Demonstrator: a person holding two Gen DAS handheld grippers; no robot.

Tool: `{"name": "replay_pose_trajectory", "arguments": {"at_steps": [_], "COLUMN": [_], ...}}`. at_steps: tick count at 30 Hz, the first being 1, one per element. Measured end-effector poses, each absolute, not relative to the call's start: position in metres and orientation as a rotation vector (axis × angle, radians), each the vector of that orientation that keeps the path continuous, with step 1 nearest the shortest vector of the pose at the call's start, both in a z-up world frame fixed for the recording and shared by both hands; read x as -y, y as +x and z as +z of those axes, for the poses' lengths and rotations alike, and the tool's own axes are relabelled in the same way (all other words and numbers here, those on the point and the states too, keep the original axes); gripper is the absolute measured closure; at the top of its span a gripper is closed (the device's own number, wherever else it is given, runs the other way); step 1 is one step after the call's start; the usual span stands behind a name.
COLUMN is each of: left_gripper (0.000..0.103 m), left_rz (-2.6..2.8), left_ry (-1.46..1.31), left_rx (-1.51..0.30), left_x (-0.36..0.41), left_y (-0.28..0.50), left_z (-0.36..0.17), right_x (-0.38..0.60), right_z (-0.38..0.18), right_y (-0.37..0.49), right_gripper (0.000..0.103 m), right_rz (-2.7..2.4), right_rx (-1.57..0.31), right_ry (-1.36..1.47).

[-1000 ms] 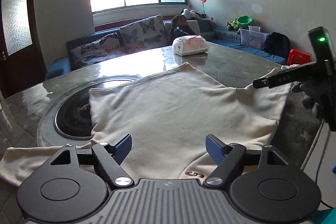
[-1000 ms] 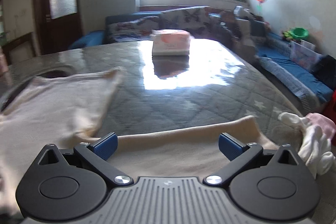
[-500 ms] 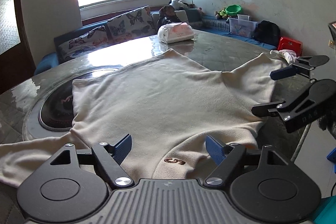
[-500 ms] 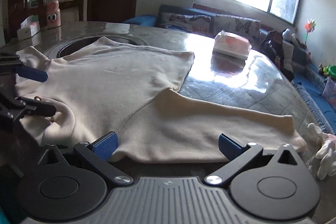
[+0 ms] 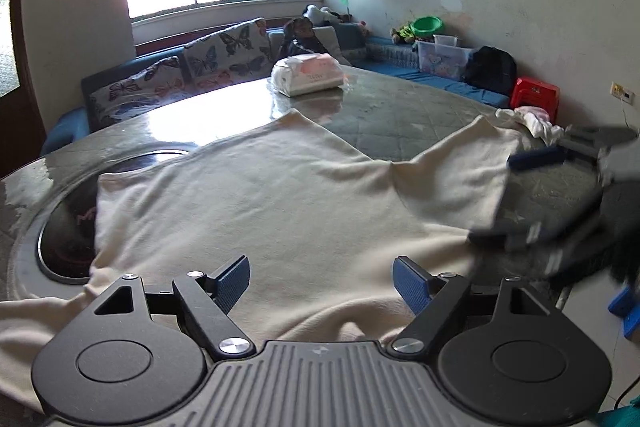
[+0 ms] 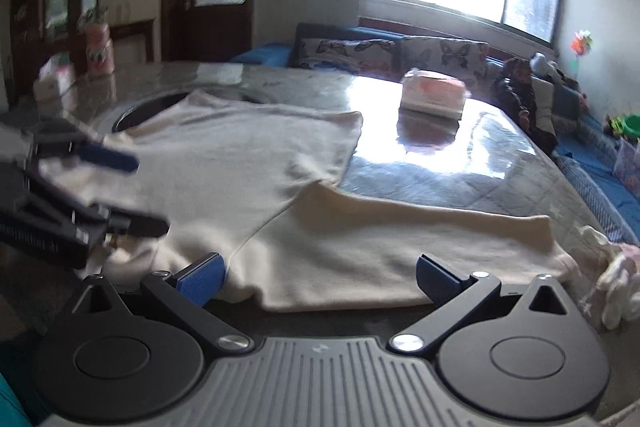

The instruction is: Fold clothes

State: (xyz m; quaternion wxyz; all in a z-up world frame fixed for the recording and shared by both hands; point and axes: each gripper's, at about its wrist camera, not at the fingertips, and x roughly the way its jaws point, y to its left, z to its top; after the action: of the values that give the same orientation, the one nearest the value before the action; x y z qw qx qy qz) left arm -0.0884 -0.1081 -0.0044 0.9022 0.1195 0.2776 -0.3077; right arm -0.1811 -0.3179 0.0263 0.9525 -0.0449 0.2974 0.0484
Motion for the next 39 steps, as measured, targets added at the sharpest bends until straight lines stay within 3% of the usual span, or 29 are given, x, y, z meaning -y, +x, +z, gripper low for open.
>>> {"name": "replay_pose_trajectory", "arguments": {"at_steps": [4,9,23,26,28,32,39], "left_gripper": [0.015,0.015,0.014,0.013,0.012,0.01,0.005], "left_rz": [-0.647,-0.652,-0.666,-0.664,-0.665,-0.66,-0.633], "left_ry": [0.244,0.243,0.269,0.271,0.27,0.27,0.252], "left_rx": [-0.568,-0.574,-0.605,-0.596,-0.589,-0.576,-0.577], "left_x": [0.113,0.116,0.112,0.114,0.114,0.115,0.116], "left_y": [-0.091,-0.092,-0.098,-0.097,-0.097,-0.097,-0.093], "left_z": [-0.003,-0.003,-0.007,-0.005,-0.003,0.0,0.001], "right_x": [0.363,0.426,0.463,0.464,0.465,0.469,0.469], "right_z": [0.03,0.024,0.005,0.006,0.007,0.009,0.015], "right_y": [-0.176,-0.165,-0.133,-0.131,-0.131,-0.131,-0.144], "right_gripper": [0.0,0.001,0.036,0.049,0.068,0.089,0.092], "right_rz": [-0.059,-0.223,-0.406,-0.42,-0.423,-0.426,-0.359], "right_rx": [-0.601,-0.612,-0.636,-0.631,-0.628,-0.621,-0.562], "right_ry": [-0.006,0.149,0.224,0.227,0.236,0.259,0.34]}}
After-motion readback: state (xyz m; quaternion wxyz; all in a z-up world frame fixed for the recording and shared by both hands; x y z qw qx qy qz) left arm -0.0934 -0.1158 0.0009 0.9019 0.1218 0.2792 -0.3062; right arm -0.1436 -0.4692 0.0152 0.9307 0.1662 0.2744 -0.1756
